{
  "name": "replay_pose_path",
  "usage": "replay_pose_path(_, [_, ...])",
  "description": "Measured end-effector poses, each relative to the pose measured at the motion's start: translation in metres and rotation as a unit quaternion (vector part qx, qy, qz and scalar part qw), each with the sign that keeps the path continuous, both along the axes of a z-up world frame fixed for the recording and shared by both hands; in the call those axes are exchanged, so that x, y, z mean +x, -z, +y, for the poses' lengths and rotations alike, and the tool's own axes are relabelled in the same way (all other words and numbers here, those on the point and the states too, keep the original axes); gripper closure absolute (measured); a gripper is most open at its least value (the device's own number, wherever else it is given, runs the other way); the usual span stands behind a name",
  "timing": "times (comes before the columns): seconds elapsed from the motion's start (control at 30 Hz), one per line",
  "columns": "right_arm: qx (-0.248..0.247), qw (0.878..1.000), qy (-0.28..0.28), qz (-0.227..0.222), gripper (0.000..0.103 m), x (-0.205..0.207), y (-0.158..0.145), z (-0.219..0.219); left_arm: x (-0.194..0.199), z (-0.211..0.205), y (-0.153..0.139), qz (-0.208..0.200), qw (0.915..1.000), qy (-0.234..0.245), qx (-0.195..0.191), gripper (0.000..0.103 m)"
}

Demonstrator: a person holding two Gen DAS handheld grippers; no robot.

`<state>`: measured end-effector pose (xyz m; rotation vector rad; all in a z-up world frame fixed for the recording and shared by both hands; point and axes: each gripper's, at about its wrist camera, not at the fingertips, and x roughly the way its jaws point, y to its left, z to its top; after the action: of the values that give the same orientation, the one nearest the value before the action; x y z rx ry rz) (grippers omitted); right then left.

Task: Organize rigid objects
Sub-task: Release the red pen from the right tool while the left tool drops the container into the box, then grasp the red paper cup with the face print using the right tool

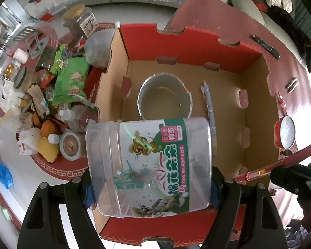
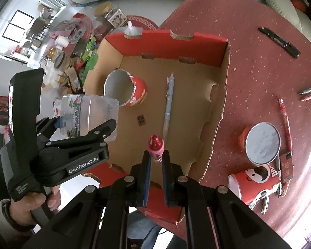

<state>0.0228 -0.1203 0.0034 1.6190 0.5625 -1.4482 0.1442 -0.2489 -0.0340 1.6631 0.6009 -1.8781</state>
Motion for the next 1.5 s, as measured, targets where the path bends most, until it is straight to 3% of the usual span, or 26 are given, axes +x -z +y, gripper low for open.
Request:
replay_pose_path(0.27, [0.033, 0.999, 0.006, -0.011, 0.092, -0.008, 0.029, -0.01, -0.007, -0.003, 0.017, -0.011, 0.9999, -0.008, 0.011, 0.02])
replay_pose_path(0.57, [0.055, 0.998, 0.014, -0.023, 0.091, -0.022, 0.053, -0.024, -0.021, -0.005, 0.018, 0.009, 0.9999, 0.004, 0.008, 0.015])
replay_pose_path(0.63, [0.059, 0.998, 0.02, -0.017, 0.058, -0.025, 0.052, -0.023, -0.021, -0.009, 0.014, 0.012, 0.9999, -0.002, -0.005, 0.013])
replay_pose_path(0.67, [0.06, 0.998, 0.026, -0.003, 0.035, -0.027, 0.049, -0.022, -0.019, -0.013, 0.012, 0.014, 0.9999, -0.007, -0.008, 0.013])
replay_pose_path(0.7, [0.045, 0.999, 0.031, 0.0, 0.024, -0.03, 0.044, -0.019, -0.017, -0.017, 0.009, 0.019, 0.9997, -0.014, -0.006, 0.012])
replay_pose_path(0.9, [0.008, 1.0, 0.023, 0.012, 0.024, -0.034, 0.012, -0.015, -0.014, -0.03, -0.011, 0.028, 0.9989, -0.028, -0.024, 0.011])
replay_pose_path(1.03, [-0.007, 0.998, 0.053, 0.031, 0.024, -0.042, -0.007, 0.013, -0.026, -0.017, -0.025, 0.034, 0.9992, 0.014, -0.017, 0.011])
replay_pose_path(1.1, [-0.007, 0.995, 0.098, 0.028, 0.024, -0.051, -0.011, 0.045, -0.037, -0.001, -0.031, 0.037, 0.9979, 0.049, -0.019, 0.011])
replay_pose_path(1.2, [0.009, 0.98, 0.198, -0.006, 0.024, -0.066, 0.0, 0.105, -0.053, 0.024, -0.035, 0.04, 0.9946, 0.093, -0.02, 0.011])
replay_pose_path(1.23, [0.018, 0.97, 0.24, -0.027, 0.024, -0.071, 0.008, 0.128, -0.059, 0.033, -0.035, 0.042, 0.9927, 0.111, -0.021, 0.011])
replay_pose_path(1.4, [0.066, 0.9, 0.414, -0.125, 0.024, -0.077, 0.052, 0.233, -0.089, 0.081, -0.035, 0.041, 0.9802, 0.192, -0.024, 0.011])
replay_pose_path(1.5, [0.06, 0.875, 0.455, -0.153, 0.024, -0.072, 0.063, 0.257, -0.102, 0.1, -0.039, 0.043, 0.9726, 0.227, -0.027, 0.011])
